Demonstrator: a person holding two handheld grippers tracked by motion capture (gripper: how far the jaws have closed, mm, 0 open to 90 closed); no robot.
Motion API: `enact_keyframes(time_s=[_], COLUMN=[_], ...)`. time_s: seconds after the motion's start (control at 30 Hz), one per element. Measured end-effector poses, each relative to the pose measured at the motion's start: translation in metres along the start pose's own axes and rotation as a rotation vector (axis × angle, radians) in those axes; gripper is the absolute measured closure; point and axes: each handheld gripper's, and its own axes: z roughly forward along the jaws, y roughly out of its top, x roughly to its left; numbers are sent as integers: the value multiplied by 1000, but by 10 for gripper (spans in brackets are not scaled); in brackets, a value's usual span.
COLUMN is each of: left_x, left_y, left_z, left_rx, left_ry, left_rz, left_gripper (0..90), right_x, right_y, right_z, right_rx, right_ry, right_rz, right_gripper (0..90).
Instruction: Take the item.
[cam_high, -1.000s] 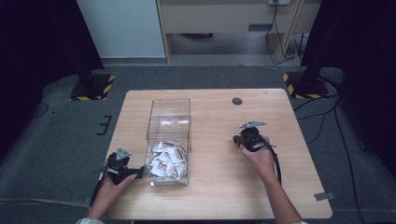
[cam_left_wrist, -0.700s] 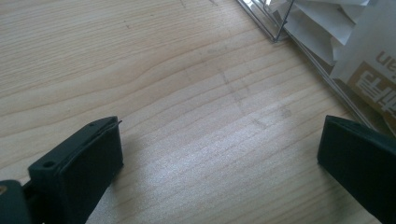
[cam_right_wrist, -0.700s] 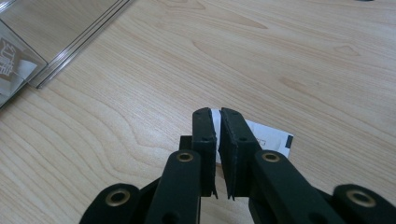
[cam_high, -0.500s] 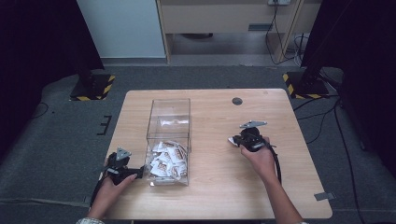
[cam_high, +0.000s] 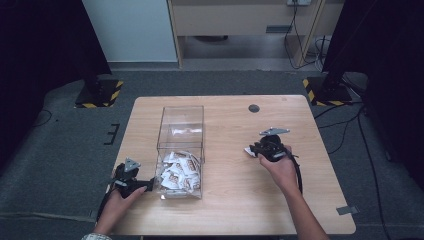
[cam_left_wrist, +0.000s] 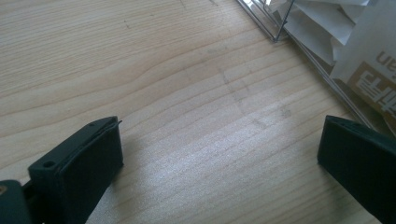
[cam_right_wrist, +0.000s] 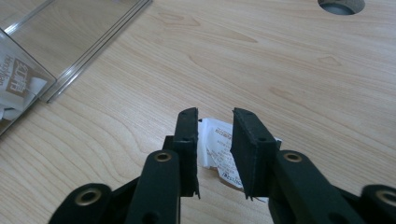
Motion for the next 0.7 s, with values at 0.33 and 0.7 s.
enact_keyframes(time_s=[0.33,0.7], left_x=[0,0], left_y=[0,0], left_z=[0,0], left_rx=[0,0], left_ry=[0,0], left_rz=[0,0], left_gripper=[0,0], right_x=[3,4], right_y=[4,9], right_z=[-10,-22], right_rx=[-19,-44], right_ry=[1,3], right_rz=[21,31], right_gripper=[505,345])
